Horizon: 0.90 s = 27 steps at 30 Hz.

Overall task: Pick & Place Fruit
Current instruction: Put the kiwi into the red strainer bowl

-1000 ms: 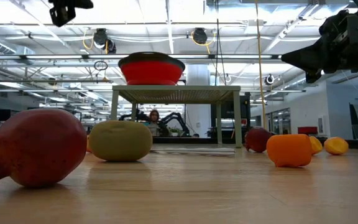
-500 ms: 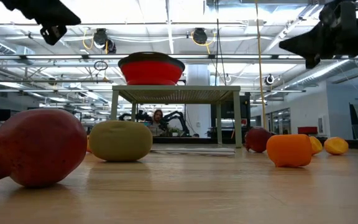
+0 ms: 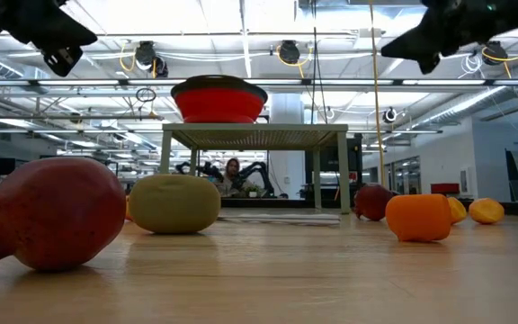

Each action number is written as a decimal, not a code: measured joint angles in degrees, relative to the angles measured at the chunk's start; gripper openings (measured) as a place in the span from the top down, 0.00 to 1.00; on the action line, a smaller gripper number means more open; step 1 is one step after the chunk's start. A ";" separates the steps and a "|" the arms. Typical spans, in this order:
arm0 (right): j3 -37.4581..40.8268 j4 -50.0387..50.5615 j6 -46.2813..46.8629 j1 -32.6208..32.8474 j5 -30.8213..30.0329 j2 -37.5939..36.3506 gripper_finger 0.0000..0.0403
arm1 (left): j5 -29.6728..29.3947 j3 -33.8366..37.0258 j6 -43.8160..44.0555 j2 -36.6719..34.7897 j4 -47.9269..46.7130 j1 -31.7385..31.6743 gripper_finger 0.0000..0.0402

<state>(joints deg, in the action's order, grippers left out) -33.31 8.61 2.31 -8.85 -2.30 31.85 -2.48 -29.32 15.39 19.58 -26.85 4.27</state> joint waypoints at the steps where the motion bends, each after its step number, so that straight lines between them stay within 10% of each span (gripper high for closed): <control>1: -1.72 1.99 -0.02 0.01 0.93 1.42 1.00 | -0.04 0.49 -0.33 -0.88 0.02 0.00 1.00; 27: -34.56 42.36 8.77 11.22 2.44 30.06 1.00 | -0.55 10.74 -3.33 -18.36 0.04 0.00 0.99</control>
<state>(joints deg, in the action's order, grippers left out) -67.87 50.97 11.08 2.37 0.14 61.91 -3.03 -18.58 12.05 1.22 -26.81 4.27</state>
